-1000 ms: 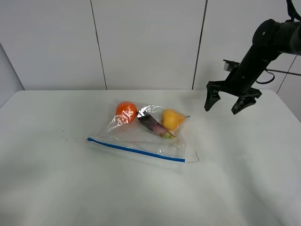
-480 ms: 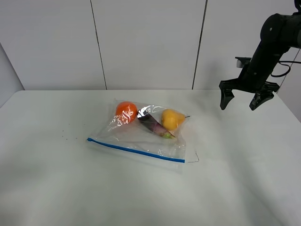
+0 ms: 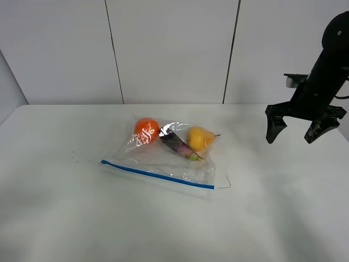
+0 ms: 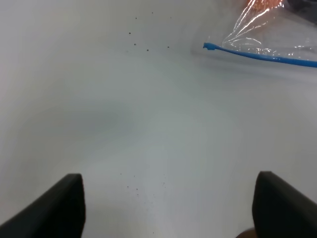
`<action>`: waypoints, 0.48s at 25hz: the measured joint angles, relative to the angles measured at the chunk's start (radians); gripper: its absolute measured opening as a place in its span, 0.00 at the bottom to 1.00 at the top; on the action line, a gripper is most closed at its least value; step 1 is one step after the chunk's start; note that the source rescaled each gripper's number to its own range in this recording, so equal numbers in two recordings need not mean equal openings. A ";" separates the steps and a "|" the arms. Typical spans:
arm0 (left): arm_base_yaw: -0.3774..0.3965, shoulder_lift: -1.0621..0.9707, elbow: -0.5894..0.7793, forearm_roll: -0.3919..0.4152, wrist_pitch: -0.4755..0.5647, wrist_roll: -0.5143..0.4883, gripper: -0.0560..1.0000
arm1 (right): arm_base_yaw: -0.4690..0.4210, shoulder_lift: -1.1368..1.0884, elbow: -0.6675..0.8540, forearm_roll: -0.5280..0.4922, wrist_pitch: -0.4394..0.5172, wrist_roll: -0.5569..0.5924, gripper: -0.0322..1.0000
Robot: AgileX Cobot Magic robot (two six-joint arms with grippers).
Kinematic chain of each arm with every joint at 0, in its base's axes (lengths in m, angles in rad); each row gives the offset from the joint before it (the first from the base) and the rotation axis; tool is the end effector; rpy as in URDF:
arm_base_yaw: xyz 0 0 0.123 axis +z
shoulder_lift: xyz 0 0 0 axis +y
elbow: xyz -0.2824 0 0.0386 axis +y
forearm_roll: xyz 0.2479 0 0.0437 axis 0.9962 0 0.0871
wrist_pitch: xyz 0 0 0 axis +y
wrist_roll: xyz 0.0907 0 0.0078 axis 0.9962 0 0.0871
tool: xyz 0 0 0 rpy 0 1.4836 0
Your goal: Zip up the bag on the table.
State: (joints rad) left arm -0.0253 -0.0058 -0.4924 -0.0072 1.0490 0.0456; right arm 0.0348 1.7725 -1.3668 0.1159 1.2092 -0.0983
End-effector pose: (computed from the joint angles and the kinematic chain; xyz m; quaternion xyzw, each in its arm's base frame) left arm -0.0044 -0.0005 0.2760 0.0303 0.8501 0.0017 0.5258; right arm 0.3428 0.0218 0.2438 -0.0471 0.9972 0.0539 0.0232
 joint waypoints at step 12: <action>0.000 0.000 0.000 0.000 0.000 0.000 1.00 | 0.000 -0.584 0.617 -0.009 -0.037 0.000 1.00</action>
State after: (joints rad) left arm -0.0253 -0.0058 -0.4924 -0.0072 1.0490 0.0456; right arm 0.0348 1.1882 -0.7499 0.1067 1.1719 -0.0983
